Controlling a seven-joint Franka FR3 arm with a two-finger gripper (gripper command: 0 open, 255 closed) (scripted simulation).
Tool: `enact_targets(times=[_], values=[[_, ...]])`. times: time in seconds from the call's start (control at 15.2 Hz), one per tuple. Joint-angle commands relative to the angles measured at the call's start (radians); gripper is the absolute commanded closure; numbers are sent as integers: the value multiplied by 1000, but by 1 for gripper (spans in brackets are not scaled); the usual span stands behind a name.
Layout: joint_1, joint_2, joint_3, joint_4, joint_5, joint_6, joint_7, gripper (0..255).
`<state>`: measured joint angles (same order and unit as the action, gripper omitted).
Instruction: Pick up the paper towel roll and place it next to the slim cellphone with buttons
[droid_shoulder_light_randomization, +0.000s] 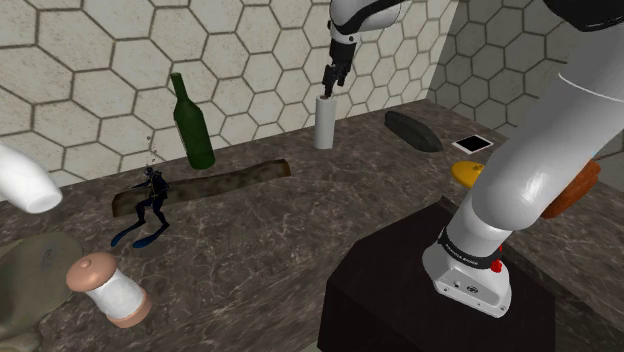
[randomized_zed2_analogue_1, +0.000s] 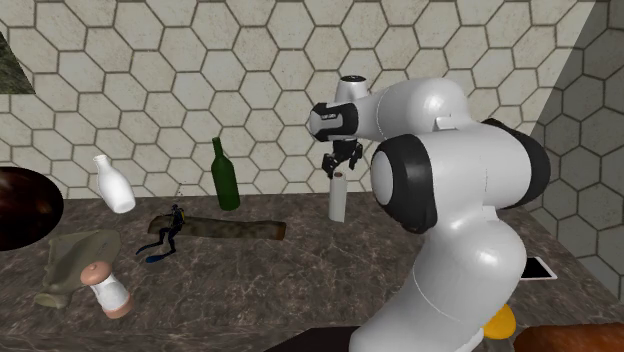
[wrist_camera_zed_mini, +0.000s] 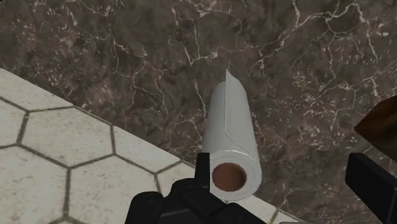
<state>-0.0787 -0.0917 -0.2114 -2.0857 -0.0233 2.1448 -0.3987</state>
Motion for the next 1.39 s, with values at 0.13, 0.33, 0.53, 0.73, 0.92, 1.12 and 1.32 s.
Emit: enact_targets(times=[0.13, 0.33, 0.53, 0.73, 0.92, 1.12, 1.32], values=[[-13, 137, -18, 98, 35, 30, -43, 0], [-14, 157, -18, 81, 41, 67, -47, 0], [-16, 178, -18, 66, 48, 102, -52, 0], [-16, 190, -18, 59, 51, 121, -54, 0], [-16, 190, -18, 59, 52, 121, -54, 0], [-16, 190, -18, 59, 51, 121, -54, 0], [-16, 190, -18, 59, 52, 121, -54, 255]])
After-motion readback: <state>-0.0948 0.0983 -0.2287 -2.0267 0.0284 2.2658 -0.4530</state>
